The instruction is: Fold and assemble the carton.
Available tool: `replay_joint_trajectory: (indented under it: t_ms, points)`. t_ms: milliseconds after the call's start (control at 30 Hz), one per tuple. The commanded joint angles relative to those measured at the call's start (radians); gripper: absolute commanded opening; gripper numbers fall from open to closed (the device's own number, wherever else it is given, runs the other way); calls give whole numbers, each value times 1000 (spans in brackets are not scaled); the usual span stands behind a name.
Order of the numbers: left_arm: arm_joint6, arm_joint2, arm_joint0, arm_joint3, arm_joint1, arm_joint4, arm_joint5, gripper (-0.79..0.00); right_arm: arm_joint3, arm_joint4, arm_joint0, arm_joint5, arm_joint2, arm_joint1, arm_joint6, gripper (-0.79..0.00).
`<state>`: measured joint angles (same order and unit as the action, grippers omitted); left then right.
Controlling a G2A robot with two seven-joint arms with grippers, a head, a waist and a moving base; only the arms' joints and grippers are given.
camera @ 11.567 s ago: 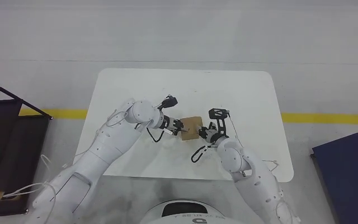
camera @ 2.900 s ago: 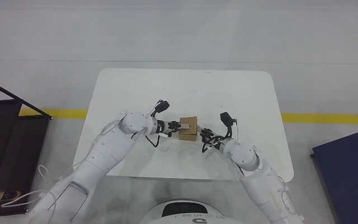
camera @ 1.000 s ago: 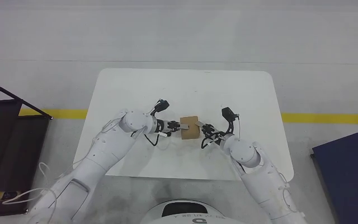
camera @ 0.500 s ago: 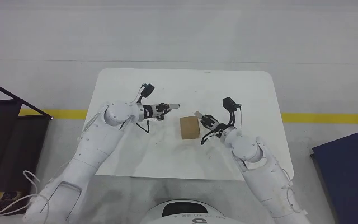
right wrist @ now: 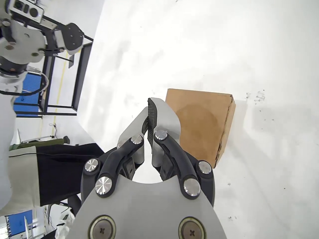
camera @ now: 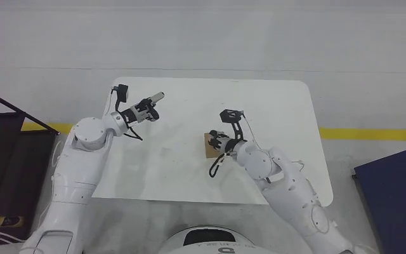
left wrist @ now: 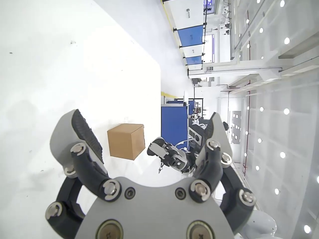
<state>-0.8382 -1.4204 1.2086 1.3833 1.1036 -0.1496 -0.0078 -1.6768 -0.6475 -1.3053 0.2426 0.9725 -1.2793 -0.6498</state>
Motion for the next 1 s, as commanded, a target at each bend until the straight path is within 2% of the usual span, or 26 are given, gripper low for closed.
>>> replay_joint_trajectory:
  t_ms: [0,400,967]
  points:
    - [0,0,0,0,0,0,0,0,18,-19,21,13,-22,-4,-7,-785]
    - [0,0,0,0,0,0,0,0,40,-152,62,89,-85,-15,-52,-785]
    - [0,0,0,0,0,0,0,0,-17,-179,25,109,-61,-18,-13,-785]
